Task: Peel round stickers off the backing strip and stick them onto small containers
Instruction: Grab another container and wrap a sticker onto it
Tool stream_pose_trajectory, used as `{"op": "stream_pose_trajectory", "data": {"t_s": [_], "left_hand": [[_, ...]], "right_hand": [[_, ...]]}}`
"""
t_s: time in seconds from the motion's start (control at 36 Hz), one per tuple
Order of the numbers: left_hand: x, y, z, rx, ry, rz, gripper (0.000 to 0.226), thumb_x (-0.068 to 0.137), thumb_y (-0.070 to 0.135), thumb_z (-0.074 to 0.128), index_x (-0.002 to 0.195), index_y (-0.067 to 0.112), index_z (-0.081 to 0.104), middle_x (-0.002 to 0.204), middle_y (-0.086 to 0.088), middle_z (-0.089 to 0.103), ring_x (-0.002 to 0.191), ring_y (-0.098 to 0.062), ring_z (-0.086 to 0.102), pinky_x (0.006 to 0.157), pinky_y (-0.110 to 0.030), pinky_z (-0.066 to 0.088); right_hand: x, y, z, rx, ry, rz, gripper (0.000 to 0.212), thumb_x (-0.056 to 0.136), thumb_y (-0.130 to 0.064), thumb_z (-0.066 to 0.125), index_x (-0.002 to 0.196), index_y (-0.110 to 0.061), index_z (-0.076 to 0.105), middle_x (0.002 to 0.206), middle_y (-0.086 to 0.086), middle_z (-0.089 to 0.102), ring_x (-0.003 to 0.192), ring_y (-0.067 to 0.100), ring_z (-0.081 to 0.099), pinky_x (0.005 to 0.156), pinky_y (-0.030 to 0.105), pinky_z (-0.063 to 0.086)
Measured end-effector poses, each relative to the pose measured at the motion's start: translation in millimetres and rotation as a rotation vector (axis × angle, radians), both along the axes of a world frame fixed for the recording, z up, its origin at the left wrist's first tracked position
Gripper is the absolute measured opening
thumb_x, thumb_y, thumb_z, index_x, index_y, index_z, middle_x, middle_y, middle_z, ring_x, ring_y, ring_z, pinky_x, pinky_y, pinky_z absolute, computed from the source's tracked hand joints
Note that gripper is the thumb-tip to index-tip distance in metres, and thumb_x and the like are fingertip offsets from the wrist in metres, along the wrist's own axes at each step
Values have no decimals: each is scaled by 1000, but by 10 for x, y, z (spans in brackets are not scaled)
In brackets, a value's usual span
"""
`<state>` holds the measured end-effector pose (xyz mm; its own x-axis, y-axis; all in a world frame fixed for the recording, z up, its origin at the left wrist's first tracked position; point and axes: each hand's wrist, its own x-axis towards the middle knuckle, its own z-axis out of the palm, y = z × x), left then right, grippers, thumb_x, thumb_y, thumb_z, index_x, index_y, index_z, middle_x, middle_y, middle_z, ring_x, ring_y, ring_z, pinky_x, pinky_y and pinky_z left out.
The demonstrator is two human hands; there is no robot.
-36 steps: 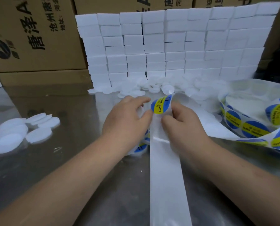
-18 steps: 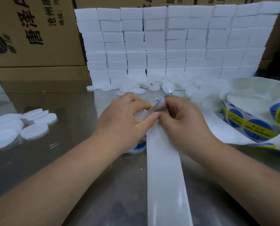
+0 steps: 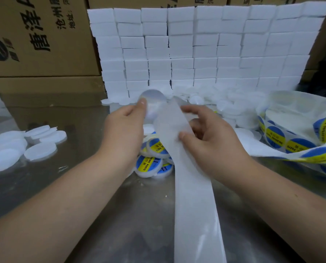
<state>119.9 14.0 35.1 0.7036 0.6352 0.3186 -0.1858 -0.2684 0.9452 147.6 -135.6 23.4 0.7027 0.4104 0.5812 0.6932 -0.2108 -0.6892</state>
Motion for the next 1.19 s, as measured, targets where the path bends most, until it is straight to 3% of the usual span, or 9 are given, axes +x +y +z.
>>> {"op": "stream_pose_trajectory", "data": {"t_s": [0.22,0.33,0.44,0.64,0.75,0.83,0.94,1.08,1.19], "left_hand": [[-23,21,-6,132,15,64,49,89,54,41,68,12,56,66,-2,53,62,-19,47,57,-31,38],[-88,-20,-26,419,-40,89,47,89,57,39,63,23,58,59,-2,46,59,-15,45,56,-36,34],[-112,-57,-20,550,-75,71,40,84,59,45,54,34,46,68,6,41,65,-10,40,58,-29,24],[-134,-78,-15,658,-58,90,39,67,67,49,65,29,48,79,14,44,79,-4,38,57,-10,26],[-158,-98,-3,699,-70,56,33,58,64,55,65,33,43,78,16,42,81,-5,38,58,-25,24],[-143,-98,1,733,-24,64,37,54,63,59,68,35,40,81,18,40,82,-4,37,55,-19,25],[-59,-50,-56,768,46,100,31,73,40,66,83,34,38,93,14,35,83,-10,38,57,-24,22],[-7,-26,6,213,-1,-21,6,94,29,43,97,33,46,107,9,56,89,-9,57,65,-21,40],[-32,-75,58,-126,-137,-215,19,97,28,41,90,34,58,97,8,67,99,-15,64,77,-26,53]], "right_hand": [[45,-61,58,86,-176,-315,63,79,-3,51,132,-34,36,134,-12,34,68,-3,41,72,17,35],[24,-67,107,47,-252,-277,46,74,6,46,91,-33,62,98,-22,52,74,-8,47,67,3,34],[-29,-36,92,41,-16,-209,31,72,-15,49,52,-35,61,64,-20,64,62,-11,52,54,5,37],[-3,-47,161,299,282,-96,36,78,-43,52,53,-22,68,61,-11,68,62,-2,59,64,17,42],[17,-45,158,303,290,-147,28,81,-26,60,57,-13,65,59,-7,61,57,3,53,58,21,40],[33,-34,159,269,281,-168,17,78,-18,62,62,-13,65,60,-2,59,58,8,49,57,25,38],[69,-39,142,250,225,-229,23,81,-19,61,59,-23,67,51,-15,60,50,-3,48,50,14,39],[67,-76,204,380,230,-172,33,83,-21,61,55,-38,69,56,-19,63,54,-6,52,54,10,41],[1,-16,179,307,313,23,35,84,-12,60,56,-29,70,54,-13,62,54,-1,54,57,15,43]]}}
